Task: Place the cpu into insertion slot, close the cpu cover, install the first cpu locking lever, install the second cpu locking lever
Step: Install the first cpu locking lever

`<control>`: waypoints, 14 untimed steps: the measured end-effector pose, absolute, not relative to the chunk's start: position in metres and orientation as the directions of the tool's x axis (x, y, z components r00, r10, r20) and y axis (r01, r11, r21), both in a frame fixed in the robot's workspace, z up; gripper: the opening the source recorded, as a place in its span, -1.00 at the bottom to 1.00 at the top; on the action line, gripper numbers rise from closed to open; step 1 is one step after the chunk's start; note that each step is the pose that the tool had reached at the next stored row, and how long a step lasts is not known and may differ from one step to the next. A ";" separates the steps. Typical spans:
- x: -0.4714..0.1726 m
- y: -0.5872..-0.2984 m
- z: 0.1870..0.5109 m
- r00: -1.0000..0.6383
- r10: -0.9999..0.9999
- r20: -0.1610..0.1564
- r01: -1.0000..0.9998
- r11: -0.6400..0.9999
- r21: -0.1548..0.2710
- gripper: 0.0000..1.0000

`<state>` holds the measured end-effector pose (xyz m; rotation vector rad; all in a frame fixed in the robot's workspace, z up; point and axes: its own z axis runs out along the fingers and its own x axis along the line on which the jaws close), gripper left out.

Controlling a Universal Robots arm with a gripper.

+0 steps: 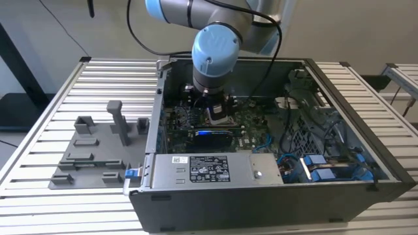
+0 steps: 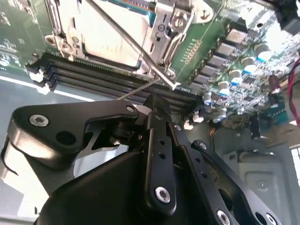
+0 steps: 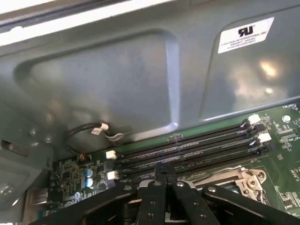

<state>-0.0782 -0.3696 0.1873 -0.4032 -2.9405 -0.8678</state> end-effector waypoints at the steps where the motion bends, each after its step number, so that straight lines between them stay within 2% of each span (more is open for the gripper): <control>1: -0.078 -0.370 0.187 -0.965 0.235 0.117 0.261 0.813 0.520 -0.79; 4: -0.078 -0.370 0.186 -0.965 0.240 0.108 0.262 0.831 0.491 -0.79; 14: -0.072 -0.369 0.186 -0.964 0.240 0.114 0.265 0.831 0.490 -0.79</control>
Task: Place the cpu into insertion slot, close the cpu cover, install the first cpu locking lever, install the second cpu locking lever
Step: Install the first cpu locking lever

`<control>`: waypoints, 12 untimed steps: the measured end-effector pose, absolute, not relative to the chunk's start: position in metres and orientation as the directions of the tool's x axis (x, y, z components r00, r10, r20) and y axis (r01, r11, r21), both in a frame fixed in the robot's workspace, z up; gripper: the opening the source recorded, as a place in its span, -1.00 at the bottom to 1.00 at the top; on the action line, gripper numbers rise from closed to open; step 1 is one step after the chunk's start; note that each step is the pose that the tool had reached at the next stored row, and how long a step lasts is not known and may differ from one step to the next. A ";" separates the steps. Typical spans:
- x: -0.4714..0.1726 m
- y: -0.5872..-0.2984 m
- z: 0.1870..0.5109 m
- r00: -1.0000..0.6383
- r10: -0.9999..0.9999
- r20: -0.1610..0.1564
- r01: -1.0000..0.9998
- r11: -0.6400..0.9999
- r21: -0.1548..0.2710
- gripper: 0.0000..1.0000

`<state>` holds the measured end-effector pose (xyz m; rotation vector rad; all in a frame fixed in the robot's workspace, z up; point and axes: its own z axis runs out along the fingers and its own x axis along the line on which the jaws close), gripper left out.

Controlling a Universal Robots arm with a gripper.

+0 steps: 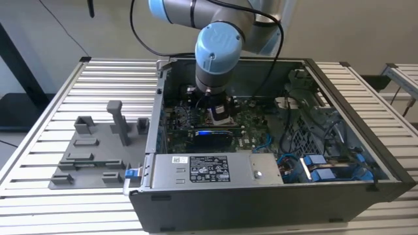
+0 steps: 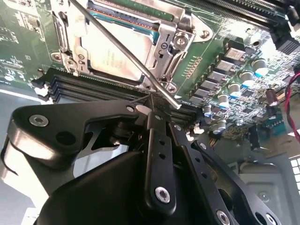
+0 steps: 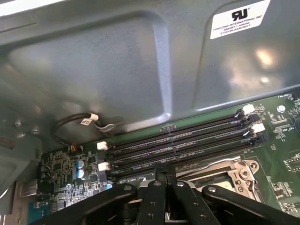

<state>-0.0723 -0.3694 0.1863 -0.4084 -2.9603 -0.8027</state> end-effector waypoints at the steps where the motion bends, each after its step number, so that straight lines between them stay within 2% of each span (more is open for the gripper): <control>1: -0.072 -0.369 0.186 -0.964 0.240 0.114 0.265 0.831 0.490 -0.79; 12: -0.064 -0.369 0.185 -0.964 0.240 0.114 0.265 0.831 0.490 -0.79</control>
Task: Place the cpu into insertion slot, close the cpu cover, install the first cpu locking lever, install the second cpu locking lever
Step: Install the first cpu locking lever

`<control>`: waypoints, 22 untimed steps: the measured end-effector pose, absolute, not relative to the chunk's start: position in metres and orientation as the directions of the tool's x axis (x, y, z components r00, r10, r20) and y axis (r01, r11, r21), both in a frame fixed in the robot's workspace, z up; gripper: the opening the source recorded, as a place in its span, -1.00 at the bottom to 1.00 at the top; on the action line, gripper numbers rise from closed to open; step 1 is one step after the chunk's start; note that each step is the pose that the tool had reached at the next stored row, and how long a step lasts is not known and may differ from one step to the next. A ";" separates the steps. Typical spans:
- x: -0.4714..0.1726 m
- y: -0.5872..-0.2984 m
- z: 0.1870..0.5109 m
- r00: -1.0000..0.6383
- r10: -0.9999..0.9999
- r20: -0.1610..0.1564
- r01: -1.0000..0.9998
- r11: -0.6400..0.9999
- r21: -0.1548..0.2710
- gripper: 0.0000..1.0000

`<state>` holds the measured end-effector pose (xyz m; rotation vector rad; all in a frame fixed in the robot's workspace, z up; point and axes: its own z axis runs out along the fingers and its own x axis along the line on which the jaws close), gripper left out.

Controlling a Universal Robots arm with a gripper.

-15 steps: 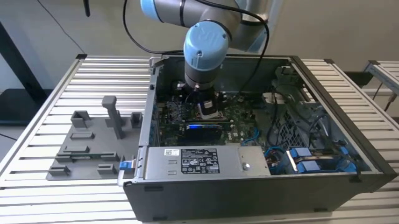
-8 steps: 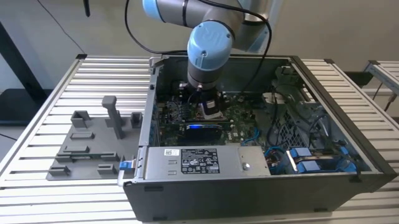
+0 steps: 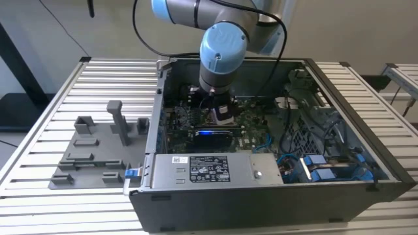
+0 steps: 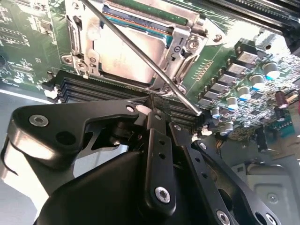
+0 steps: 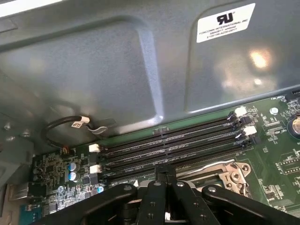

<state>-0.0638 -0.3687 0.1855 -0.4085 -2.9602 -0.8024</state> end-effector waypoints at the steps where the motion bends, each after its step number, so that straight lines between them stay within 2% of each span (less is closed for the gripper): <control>1: -0.064 -0.368 0.185 -0.964 0.240 0.114 0.265 0.831 0.490 -0.79; 22: -0.046 -0.364 0.181 -0.964 0.240 0.115 0.266 0.831 0.489 -0.79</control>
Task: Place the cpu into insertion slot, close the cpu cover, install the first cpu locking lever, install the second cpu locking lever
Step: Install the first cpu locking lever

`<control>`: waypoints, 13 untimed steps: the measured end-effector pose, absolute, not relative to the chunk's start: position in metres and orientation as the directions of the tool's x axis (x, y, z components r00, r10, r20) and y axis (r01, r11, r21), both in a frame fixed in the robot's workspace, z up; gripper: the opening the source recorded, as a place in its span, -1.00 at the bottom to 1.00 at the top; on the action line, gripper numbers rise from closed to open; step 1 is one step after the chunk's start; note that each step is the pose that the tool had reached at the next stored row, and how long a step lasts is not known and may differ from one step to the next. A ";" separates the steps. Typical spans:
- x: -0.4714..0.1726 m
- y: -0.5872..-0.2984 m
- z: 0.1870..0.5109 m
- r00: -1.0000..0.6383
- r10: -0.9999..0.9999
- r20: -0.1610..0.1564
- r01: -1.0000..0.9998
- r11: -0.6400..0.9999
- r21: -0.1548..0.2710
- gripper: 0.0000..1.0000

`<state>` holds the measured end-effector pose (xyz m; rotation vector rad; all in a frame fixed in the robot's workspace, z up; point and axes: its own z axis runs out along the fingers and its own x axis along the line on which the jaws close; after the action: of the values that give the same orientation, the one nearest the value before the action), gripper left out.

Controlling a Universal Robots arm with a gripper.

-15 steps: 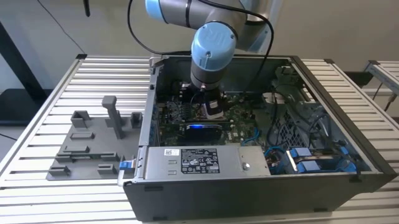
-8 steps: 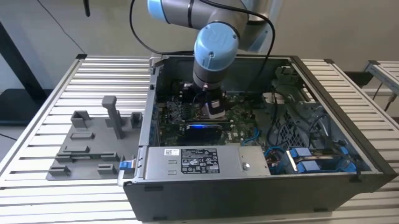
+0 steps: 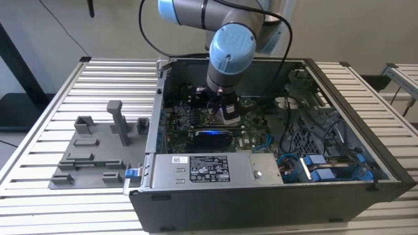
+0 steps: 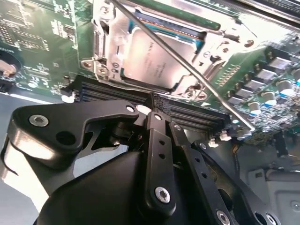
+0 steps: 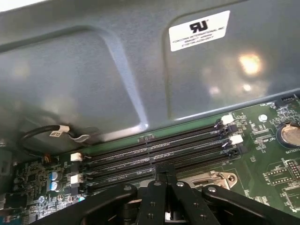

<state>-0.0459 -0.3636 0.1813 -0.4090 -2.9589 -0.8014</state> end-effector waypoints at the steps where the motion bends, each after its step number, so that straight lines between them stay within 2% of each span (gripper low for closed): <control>1: -0.045 -0.364 0.181 -0.964 0.240 0.115 0.266 0.831 0.489 -0.79; 13: -0.038 -0.364 0.184 -0.963 0.240 0.124 0.270 0.831 0.487 -0.79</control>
<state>-0.0384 -0.3636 0.1836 -0.4113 -2.9508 -0.7978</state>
